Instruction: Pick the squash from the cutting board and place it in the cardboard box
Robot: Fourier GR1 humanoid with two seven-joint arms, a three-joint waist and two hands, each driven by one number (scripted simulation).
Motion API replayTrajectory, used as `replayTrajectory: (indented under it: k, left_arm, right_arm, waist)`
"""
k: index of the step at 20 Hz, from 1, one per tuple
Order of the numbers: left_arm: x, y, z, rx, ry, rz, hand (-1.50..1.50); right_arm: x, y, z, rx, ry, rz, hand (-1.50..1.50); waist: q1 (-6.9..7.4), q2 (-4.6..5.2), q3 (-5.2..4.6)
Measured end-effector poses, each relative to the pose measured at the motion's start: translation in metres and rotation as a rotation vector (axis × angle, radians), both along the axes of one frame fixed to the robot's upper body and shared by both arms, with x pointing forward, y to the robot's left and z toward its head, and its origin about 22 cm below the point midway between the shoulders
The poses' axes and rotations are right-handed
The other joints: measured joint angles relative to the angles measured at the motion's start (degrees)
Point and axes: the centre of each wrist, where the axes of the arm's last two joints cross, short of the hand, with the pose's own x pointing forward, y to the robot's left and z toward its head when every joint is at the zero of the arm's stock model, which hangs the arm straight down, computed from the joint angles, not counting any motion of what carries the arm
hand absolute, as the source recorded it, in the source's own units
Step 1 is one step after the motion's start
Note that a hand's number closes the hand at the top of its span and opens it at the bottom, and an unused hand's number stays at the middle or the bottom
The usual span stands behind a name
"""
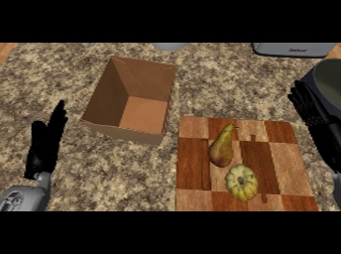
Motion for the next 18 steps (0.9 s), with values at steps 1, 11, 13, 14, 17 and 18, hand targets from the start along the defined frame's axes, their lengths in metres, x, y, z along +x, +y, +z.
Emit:
replayTrajectory:
  k: [1, 11, 13, 14, 17, 18]
  left_arm:
    - [0.002, 0.005, 0.002, 0.008, -0.006, 0.008, 0.00]
    - [-0.002, 0.054, 0.020, 0.243, -0.053, 0.019, 0.00]
    - [-0.006, 0.066, 0.022, 0.260, -0.053, 0.031, 0.00]
    - [-0.010, 0.069, 0.020, 0.264, -0.053, 0.031, 0.00]
    - [-0.011, 0.073, 0.021, 0.268, -0.054, 0.033, 0.00]
    - [-0.013, 0.078, 0.019, 0.269, -0.056, 0.034, 0.00]
  right_arm:
    - [0.000, 0.002, 0.005, -0.012, 0.001, 0.003, -1.50]
    - [-0.024, 0.015, 0.012, -0.721, 0.129, 0.096, -1.50]
    - [-0.043, 0.017, 0.004, -0.689, 0.139, 0.083, -1.50]
    - [-0.050, 0.015, -0.003, -0.659, 0.139, 0.088, -1.50]
    - [-0.069, 0.010, -0.001, -0.607, 0.111, 0.129, -1.50]
    - [-0.071, 0.006, 0.002, -0.612, 0.097, 0.144, -1.50]
  waist:
    - [-0.36, 0.18, 0.41]
    - [-0.62, 0.33, 1.10]
    - [-1.42, 0.46, 1.45]
    - [-1.51, 0.51, 1.56]
    - [-1.90, 0.66, 1.78]
    - [-1.92, 0.70, 1.81]
